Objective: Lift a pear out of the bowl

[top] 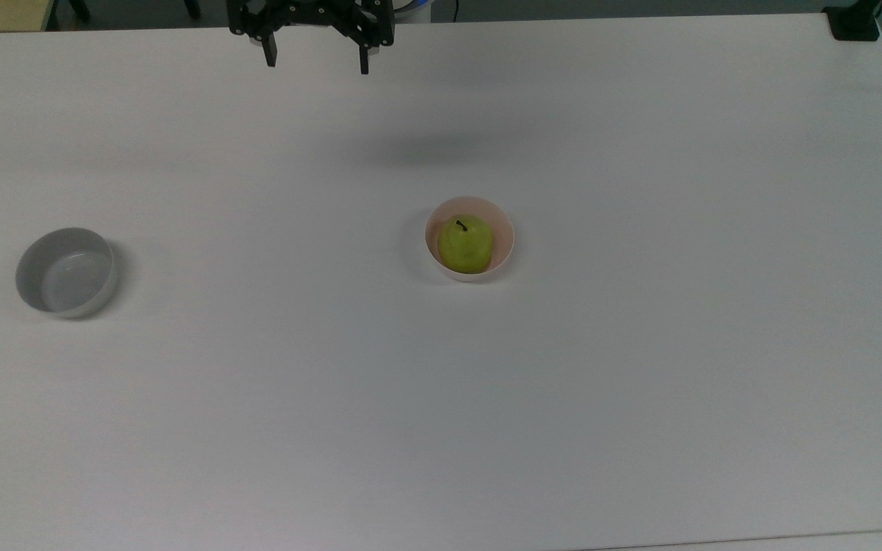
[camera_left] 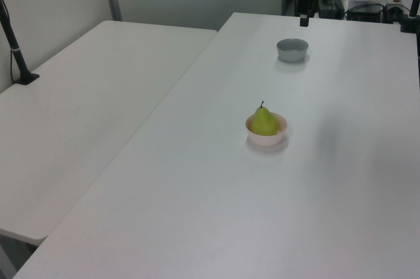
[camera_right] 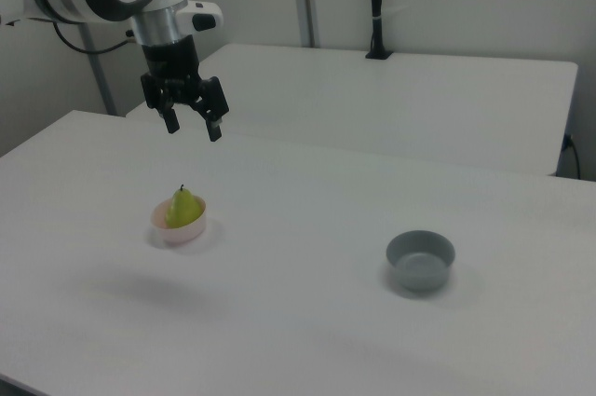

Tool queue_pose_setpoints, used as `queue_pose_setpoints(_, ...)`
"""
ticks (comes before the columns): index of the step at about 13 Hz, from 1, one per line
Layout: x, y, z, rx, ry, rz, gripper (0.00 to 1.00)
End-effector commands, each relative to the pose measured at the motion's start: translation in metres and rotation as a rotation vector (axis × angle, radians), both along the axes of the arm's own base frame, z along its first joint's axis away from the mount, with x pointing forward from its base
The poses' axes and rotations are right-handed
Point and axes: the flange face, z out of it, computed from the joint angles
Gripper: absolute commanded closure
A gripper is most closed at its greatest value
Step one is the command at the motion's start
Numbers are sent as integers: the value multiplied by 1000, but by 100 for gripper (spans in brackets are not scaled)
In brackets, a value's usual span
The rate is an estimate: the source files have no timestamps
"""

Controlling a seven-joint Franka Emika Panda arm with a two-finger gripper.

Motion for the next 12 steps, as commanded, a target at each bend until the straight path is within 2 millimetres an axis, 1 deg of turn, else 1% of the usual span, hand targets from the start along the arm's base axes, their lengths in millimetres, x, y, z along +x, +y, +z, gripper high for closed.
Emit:
queue_pose_setpoints(1, 0, 3, 1, 6, -5, 23, 0)
queue_pose_setpoints(5, 0, 8, -5, 14, 5, 30, 0)
queue_pose_setpoints(6, 0, 16, -7, 14, 6, 44, 0)
queue_pose_setpoints(8, 5, 34, -18, 13, 20, 75, 0)
queue_pose_setpoints(9, 6, 45, -24, 13, 30, 93, 0)
queue_pose_setpoints(10, 8, 60, -29, 11, 37, 119, 0)
queue_pose_setpoints(12, 16, 83, -43, 9, 23, 147, 0)
